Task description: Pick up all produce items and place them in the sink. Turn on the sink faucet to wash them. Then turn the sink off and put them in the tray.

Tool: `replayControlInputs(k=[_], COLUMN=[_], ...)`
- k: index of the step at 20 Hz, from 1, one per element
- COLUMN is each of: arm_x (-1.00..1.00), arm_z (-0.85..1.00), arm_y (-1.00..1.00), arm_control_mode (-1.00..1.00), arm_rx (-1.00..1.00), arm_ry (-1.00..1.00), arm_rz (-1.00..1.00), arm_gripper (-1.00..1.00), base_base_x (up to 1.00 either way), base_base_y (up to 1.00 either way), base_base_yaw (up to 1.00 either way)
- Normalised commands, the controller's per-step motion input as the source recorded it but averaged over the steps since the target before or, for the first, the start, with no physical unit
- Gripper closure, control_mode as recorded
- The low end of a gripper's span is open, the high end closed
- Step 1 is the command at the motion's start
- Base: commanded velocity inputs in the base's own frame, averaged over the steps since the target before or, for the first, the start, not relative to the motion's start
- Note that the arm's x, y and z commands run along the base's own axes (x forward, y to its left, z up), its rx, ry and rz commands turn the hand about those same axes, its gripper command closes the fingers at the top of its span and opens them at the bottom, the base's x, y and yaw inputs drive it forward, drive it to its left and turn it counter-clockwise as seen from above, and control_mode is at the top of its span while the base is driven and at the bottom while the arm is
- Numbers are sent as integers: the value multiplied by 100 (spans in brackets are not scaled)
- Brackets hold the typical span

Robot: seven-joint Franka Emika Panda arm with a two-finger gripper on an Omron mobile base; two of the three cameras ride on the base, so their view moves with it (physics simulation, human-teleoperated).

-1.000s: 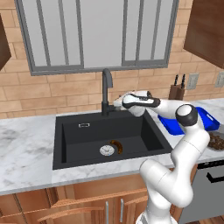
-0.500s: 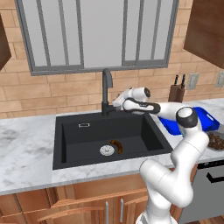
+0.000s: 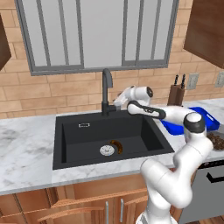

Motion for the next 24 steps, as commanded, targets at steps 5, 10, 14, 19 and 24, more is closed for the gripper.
replayControlInputs(k=[5, 10, 14, 19, 24], arm_x=[-21, -26, -46, -66, -78], arm_z=[22, 30, 39, 46, 34], arm_y=[-38, -44, -33, -17, -1], arm_control_mode=[-100, -100, -100, -100, -100], arm_rx=[0, 0, 0, 0, 0], arm_ry=[-1, 0, 0, 0, 2], arm_rz=[1, 0, 0, 0, -2], arm_gripper=[-100, -100, -100, -100, -100], base_base_x=[0, 0, 0, 0, 0], base_base_y=[0, 0, 0, 0, 0], base_base_yaw=[0, 0, 0, 0, 0])
